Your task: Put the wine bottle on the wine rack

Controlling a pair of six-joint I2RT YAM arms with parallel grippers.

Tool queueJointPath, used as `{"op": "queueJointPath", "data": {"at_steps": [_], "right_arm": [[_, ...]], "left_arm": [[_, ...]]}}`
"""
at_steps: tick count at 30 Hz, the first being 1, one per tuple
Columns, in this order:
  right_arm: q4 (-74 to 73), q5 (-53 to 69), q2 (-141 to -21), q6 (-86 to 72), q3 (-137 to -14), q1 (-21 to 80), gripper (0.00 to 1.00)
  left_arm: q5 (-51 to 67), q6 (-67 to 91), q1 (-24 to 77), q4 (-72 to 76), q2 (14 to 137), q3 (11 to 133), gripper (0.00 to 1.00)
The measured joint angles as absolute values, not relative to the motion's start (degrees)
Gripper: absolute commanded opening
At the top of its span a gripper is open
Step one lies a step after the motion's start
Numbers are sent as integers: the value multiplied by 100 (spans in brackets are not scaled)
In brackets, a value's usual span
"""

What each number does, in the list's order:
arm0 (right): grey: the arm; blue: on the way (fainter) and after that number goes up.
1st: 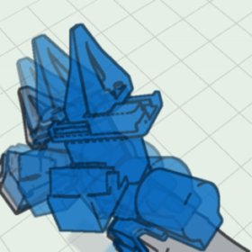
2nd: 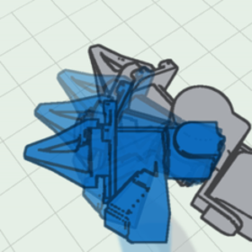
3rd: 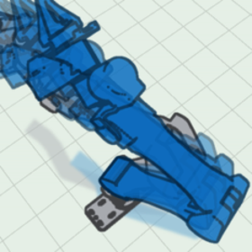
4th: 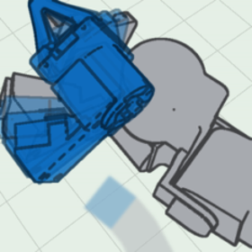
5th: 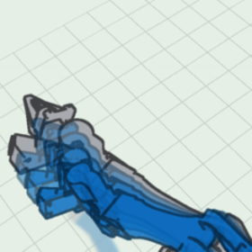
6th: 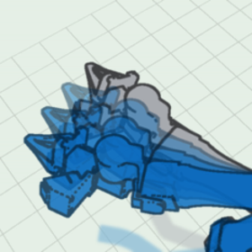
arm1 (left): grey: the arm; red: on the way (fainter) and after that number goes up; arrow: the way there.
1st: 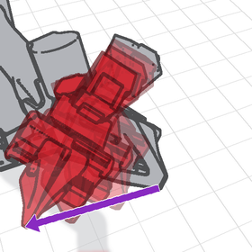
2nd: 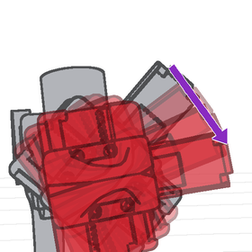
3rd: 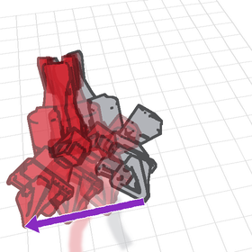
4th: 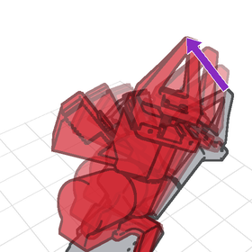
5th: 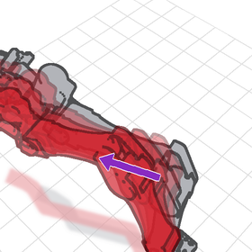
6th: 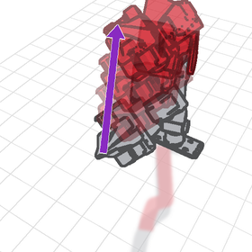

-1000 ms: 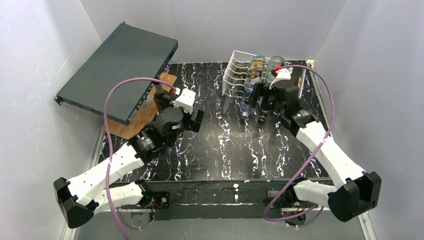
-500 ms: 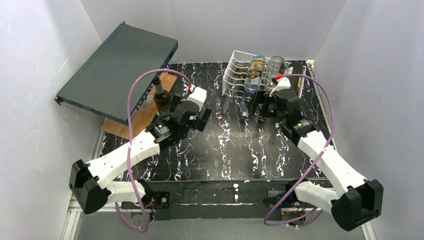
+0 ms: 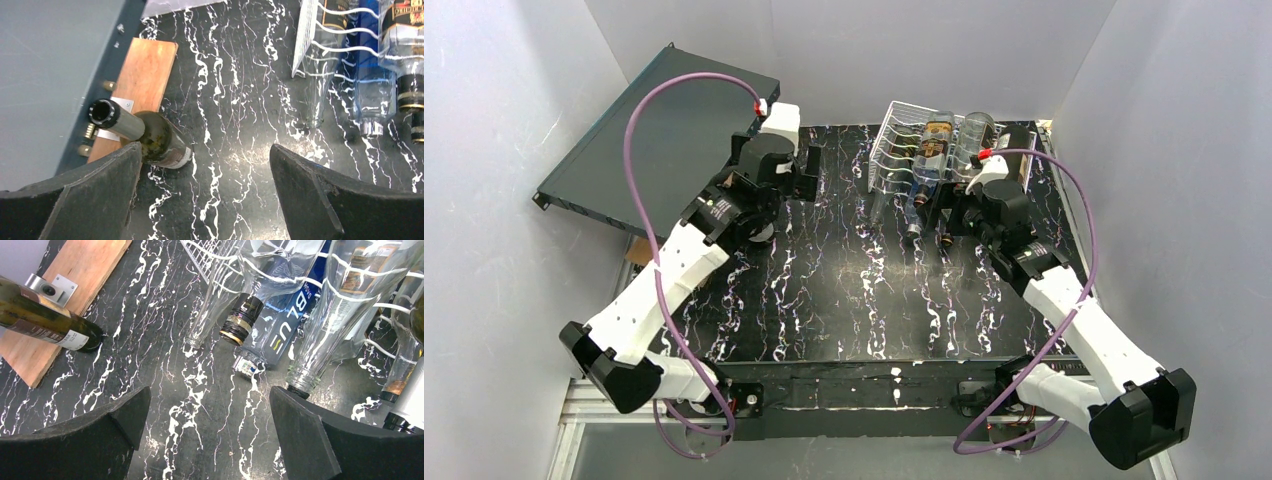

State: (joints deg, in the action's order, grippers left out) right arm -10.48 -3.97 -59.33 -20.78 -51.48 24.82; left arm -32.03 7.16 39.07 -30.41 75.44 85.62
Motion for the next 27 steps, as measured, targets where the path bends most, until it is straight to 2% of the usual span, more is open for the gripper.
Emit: {"op": "queueJointPath", "data": {"at_steps": [4,7,10,15,21,27], "right_arm": [[-1052,-405,-5909,-2075,-5151,2482,98],[-1050,-410,-5911,-2078,-5151,2482,98],[-1048,-395,-5911,-2080,-5148,2482,98],[-403,467,-6114,-1975,-5035,2567,98],[499,631,-6949,-1424,-5242,3824,98],[1973,670,-8436,-1026,-5870,4849,98]], "left_arm": [[-3426,775,3820,-3350,7738,9135,99],[-3701,882,3719,-3533,7970,9448,95],[-3935,1090,3662,-3741,8145,9544,94],[-3962,1503,3649,-4110,8305,9537,94],[-3594,1605,3649,-4226,7957,9533,98],[-3218,1590,3649,-4294,6790,9489,98]]}}
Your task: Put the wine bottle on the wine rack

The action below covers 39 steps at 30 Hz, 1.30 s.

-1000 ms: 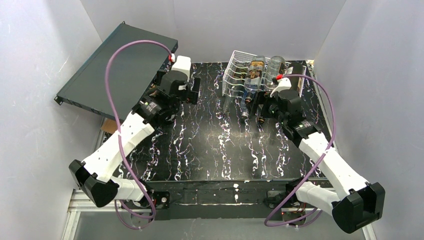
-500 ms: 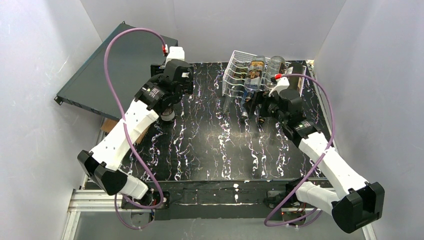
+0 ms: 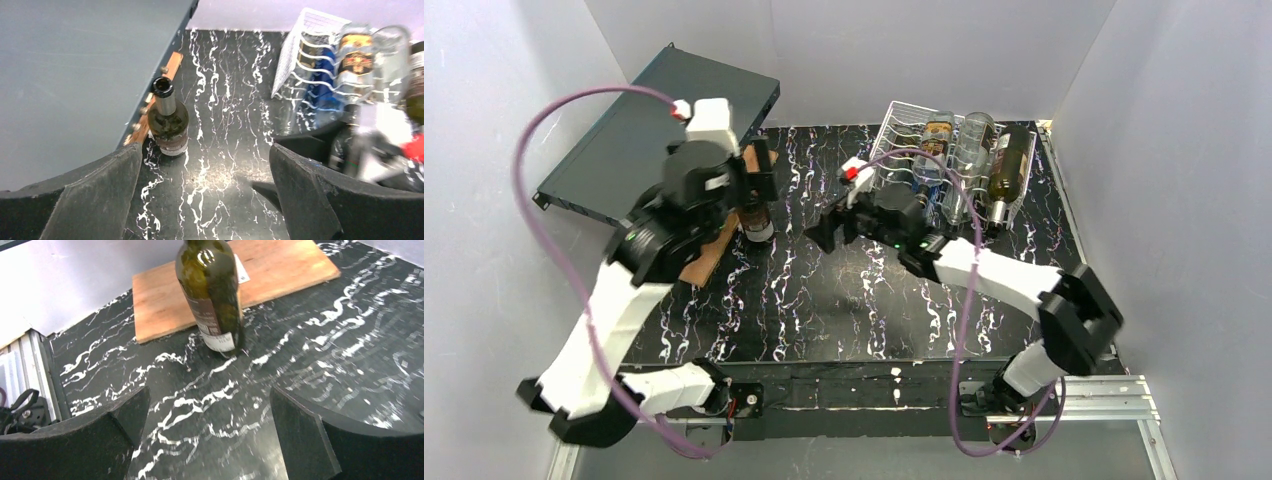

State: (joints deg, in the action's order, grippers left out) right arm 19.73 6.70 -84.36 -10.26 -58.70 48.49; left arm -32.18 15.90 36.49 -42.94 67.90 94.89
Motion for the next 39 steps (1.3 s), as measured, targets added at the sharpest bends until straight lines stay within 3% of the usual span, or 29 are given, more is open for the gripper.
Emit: {"op": "queueJointPath", "data": {"at_steps": [12,30,34,39], "right_arm": [[3590,657,-11316,-631,-7752,5345,98],[3621,-174,-13104,-1,-9786,5732,98],[3369,-482,-13275,130,-10001,5795,87],[3306,-679,-13268,336,-9985,5846,45]], "left_arm": [[-3041,1496,3649,-4818,4694,9028,98],[-2886,1369,3649,-5231,4244,8759,98],[-2864,1363,3649,-5280,4160,8759,98],[-2864,1350,3649,-5312,4156,8757,98]]}}
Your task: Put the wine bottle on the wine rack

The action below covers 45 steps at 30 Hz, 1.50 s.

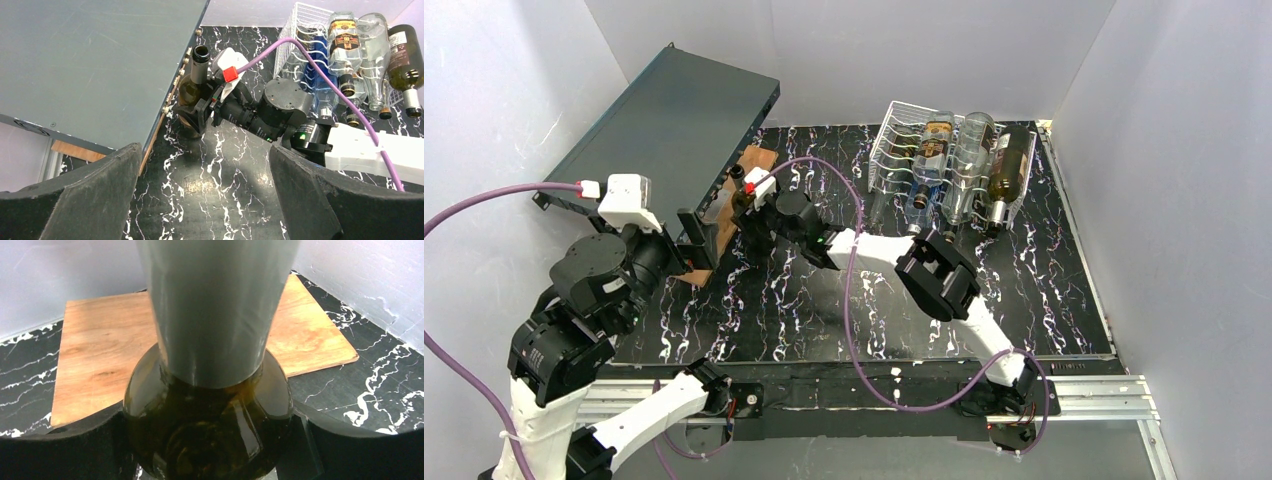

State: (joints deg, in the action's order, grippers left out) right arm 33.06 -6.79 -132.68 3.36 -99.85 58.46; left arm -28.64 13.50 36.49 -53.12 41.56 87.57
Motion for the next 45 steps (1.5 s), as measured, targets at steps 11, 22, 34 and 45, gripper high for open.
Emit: {"op": "queueJointPath", "data": {"at_steps": [11,22,34,45], "right_arm": [[2801,-412,-12105,1518,-8683,5857,1],[-1033,266,-10602,3433,-8440,5850,1],[-3168,-346,-10508,4777,-7970,6082,6],[-3039,-1782,-11340,4779,-7915,6615,40]], "left_arm": [[-2842,1380,3649,-5341,4154,8573,98],[-2711,1575,3649,-5166,4174,8025,98],[-2571,1857,3649,-4917,4403,7522,98],[-2604,2043,3649,-4864,4180,7271,98]]}}
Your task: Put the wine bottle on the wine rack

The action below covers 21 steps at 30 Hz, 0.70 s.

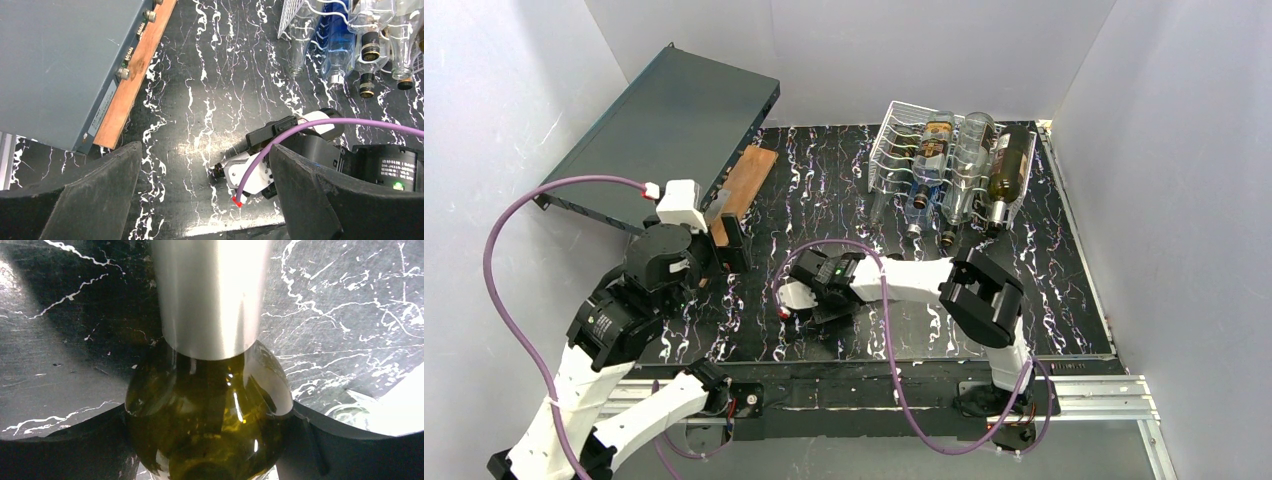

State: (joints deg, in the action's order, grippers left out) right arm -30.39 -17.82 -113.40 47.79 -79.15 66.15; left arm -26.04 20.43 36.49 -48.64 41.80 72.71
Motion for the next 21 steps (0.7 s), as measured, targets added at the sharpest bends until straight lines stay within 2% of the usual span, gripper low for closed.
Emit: {"op": "queueJointPath", "data": {"at_steps": [4,9,12,21], "right_arm": [[-2853,-1984,-11279,4801,-7747,6711,50],[-2722,-1962,-11185,4794,-7616,6711,71],[-2541,-1865,-11026,4781,-7404,6700,80],[-2757,-1216,-10840,4729,-7269,6479,88]], "left_arm": [[-2589,2084,3649,-4862,4189,7183,98],[-2576,2152,3649,-4860,4195,7166,98],[-2561,2193,3649,-4845,4195,7150,98],[-2477,2246,3649,-4842,4252,7076,98]]}}
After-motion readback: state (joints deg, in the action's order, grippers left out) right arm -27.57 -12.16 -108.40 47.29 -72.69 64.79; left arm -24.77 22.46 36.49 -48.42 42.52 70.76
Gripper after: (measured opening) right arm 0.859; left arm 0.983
